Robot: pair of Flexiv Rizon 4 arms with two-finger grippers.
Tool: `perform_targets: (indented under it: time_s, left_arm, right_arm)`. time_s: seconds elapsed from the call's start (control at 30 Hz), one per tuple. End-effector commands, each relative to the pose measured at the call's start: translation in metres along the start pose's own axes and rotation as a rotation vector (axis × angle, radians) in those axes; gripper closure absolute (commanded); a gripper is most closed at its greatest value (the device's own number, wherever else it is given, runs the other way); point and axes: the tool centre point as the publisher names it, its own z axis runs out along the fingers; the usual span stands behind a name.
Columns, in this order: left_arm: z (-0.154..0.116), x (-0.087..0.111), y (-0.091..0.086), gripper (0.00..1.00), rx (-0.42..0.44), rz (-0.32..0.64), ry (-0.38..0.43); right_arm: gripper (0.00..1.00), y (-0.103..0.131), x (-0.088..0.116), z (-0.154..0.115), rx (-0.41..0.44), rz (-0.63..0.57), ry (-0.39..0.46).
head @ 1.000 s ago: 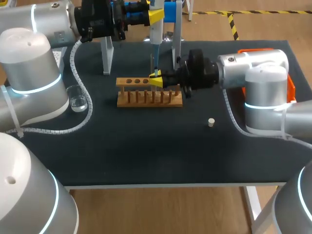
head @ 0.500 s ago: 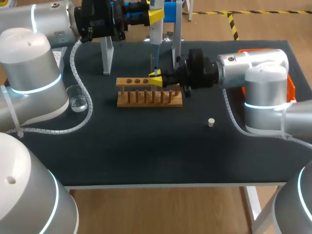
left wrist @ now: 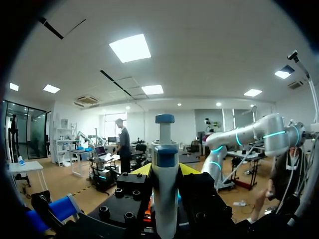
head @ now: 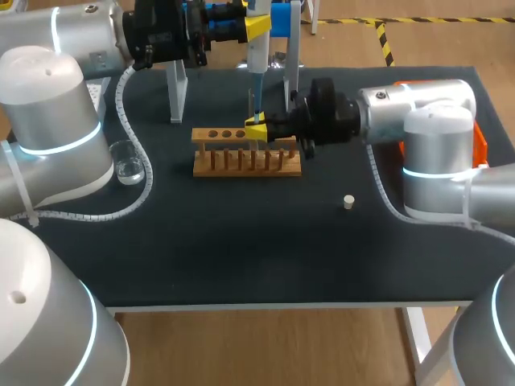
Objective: Invert the test tube, pick up the pipette, mount the tip to pipette, aspirate from beaker and dispense into the tube, eject the tip, return the pipette, and cap with the stopper.
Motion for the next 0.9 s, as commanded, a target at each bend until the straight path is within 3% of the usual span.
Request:
perform_targets:
  time_s: [0.03,0.9]
  left_arm:
    - [-0.0005,-0.0001,-0.0001,1.0,0.001,0.0,0.001]
    - [-0.0005,-0.0001,-0.0001,1.0,0.001,0.0,0.001]
  right_arm:
    - [1.0,0.001,-0.0006,0.0004,0.002,-0.001,-0.004]
    - [1.0,0.0065,0.0012,0.0015,-0.019,-0.019,-0.004]
